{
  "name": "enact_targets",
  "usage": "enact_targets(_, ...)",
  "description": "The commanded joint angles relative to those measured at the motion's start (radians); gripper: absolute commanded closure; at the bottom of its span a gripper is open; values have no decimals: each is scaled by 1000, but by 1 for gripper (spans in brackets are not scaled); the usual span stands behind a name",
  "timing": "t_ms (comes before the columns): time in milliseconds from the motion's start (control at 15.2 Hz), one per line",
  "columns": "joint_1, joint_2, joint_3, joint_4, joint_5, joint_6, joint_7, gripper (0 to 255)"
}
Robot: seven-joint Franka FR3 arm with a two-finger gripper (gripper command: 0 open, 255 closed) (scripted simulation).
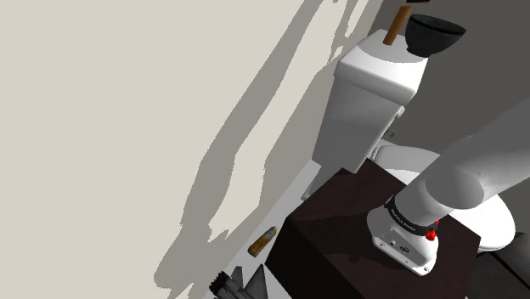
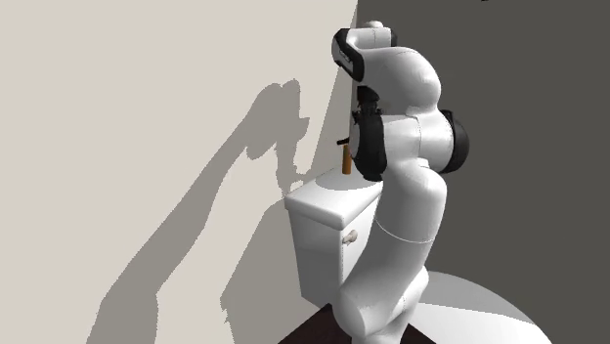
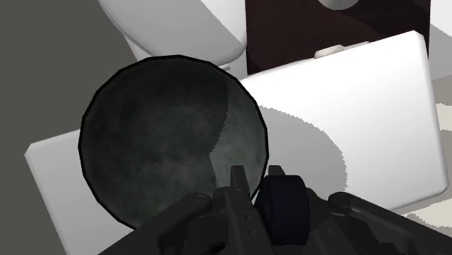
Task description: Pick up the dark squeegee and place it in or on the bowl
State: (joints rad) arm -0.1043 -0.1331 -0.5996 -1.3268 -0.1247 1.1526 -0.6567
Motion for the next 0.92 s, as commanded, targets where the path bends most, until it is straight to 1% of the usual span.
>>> enact_targets(0,-24,65,-50,57,30,1,-71,255)
enact_targets(198,-90,193,-129,181,109,-18,-191,255)
enact_targets(528,-63,113,-100,26,57,75,-147,255)
enact_targets(858,-49,53,-80,-102,23,155,-115,255)
